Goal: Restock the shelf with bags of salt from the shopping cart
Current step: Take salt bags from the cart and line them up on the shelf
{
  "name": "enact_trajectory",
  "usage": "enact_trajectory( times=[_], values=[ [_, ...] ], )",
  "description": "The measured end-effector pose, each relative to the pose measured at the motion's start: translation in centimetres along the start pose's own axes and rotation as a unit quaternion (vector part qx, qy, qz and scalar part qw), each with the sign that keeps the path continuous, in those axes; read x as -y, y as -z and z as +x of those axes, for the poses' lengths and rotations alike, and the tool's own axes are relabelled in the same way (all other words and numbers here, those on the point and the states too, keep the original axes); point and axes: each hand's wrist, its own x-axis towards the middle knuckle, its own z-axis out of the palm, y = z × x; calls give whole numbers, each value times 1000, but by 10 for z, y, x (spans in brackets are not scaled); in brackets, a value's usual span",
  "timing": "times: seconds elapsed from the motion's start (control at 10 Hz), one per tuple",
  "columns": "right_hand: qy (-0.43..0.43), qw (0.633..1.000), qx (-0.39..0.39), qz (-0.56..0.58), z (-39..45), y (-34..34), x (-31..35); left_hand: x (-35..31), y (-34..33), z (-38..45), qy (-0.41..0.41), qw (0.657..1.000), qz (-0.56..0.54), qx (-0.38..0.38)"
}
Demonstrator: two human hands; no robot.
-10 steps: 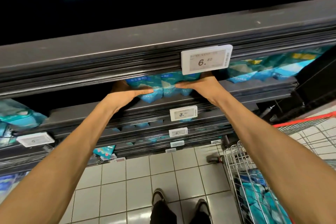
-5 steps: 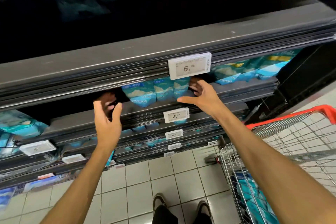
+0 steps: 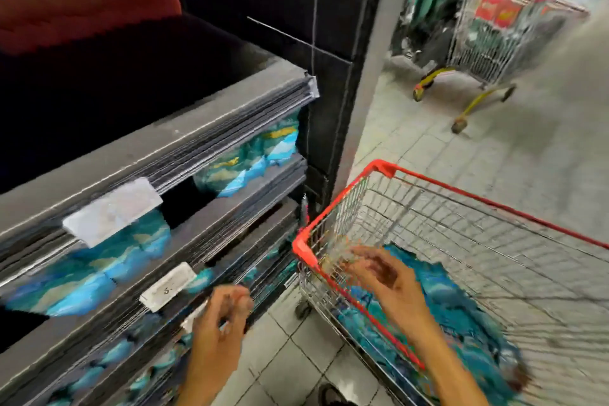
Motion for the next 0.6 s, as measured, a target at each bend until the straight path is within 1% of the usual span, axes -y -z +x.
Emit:
enact_trajectory(
  times=[0.1, 0.2, 0.3, 0.4, 0.5, 0.6],
  values=[
    [-65, 987, -147, -6, -19, 73, -27, -22, -72, 21, -27, 991, 14, 129],
    [-159, 963, -218, 3, -31, 139, -64, -43, -150, 36, -16, 965, 42, 258],
    [-230, 930, -286, 31, -33, 201, -108, -48, -233, 53, 10, 928, 79, 363],
    [-284, 894, -347, 20, -31, 257, -163, -44, -324, 65, 40, 883, 141, 446],
    [-355, 865, -356, -7, -19, 293, -223, -20, -407, 80, 64, 846, 225, 480],
    [-416, 832, -368, 3, -8, 315, -294, 18, -473, 94, 120, 847, 251, 453]
  ],
)
